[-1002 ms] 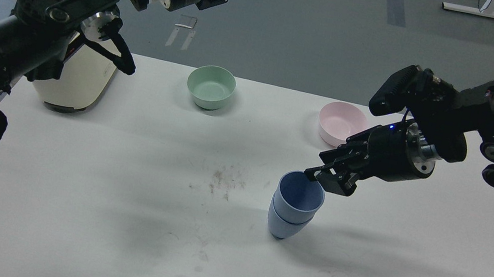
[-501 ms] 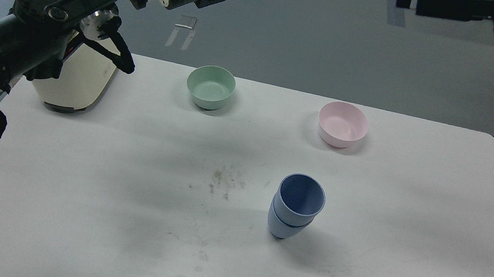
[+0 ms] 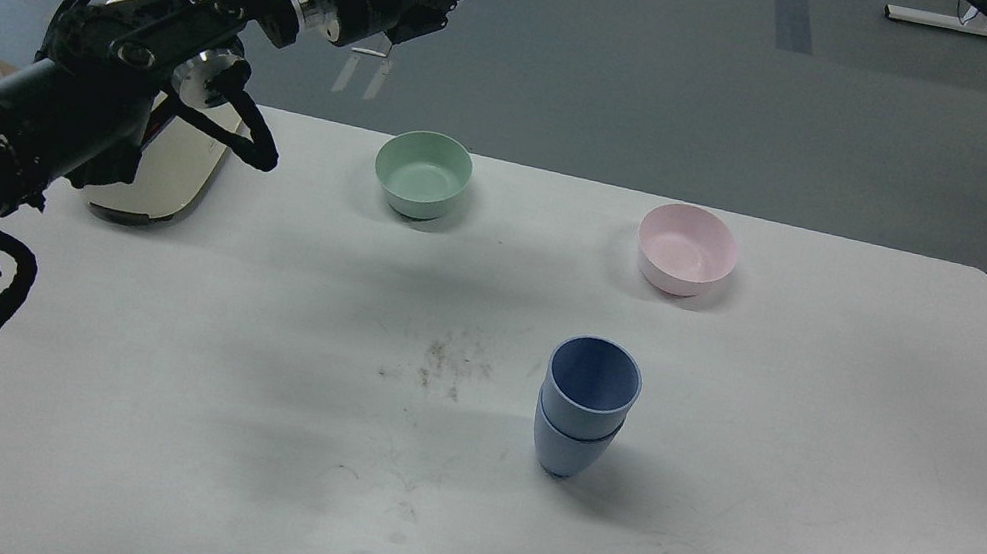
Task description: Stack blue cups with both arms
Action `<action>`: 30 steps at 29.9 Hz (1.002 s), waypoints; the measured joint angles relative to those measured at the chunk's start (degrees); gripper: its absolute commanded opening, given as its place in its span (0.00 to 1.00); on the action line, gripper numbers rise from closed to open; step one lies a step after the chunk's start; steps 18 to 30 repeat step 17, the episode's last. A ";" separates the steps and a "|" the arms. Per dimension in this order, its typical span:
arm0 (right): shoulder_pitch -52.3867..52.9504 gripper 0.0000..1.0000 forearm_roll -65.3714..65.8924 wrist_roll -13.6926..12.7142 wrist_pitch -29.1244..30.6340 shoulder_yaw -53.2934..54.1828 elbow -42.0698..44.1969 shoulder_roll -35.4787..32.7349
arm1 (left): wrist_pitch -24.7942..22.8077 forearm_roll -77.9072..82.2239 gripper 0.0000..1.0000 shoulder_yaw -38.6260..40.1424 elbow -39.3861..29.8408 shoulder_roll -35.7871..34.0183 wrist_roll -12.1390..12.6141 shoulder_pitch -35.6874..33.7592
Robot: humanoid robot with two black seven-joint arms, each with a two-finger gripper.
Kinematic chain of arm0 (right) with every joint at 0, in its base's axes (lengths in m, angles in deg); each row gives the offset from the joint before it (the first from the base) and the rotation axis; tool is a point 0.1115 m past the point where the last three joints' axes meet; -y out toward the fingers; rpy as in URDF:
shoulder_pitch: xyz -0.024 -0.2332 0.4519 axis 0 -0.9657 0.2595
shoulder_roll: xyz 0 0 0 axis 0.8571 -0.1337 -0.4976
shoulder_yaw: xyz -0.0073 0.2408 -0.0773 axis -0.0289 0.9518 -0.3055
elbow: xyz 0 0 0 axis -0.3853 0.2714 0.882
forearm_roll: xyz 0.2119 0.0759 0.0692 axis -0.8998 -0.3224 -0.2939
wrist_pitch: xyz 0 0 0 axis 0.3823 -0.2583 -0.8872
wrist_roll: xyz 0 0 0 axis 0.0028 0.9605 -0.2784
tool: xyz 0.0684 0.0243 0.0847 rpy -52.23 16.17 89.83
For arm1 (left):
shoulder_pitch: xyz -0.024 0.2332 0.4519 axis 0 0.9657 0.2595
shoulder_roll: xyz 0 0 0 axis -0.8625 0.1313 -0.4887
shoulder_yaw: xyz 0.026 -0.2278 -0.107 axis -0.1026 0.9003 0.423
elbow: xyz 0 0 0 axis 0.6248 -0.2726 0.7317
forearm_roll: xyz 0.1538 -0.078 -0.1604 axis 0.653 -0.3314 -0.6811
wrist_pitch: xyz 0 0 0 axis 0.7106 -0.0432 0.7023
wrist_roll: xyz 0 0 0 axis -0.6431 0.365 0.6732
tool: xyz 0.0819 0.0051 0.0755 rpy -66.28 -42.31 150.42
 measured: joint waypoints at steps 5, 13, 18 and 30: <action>-9.62 1.00 -5.56 0.33 -3.98 14.73 6.17 8.84 | 0.00 -5.04 0.97 3.39 4.48 3.69 0.00 2.63; -18.80 1.00 -6.19 1.84 -2.96 32.57 11.84 19.16 | 0.02 -10.13 0.97 14.74 5.11 5.95 0.00 9.04; -20.60 1.00 -6.58 2.29 -1.01 35.36 11.87 20.19 | 0.00 -10.24 0.98 17.29 5.16 6.78 0.00 10.62; -20.60 1.00 -6.58 2.29 -1.01 35.36 11.87 20.19 | 0.00 -10.24 0.98 17.29 5.16 6.78 0.00 10.62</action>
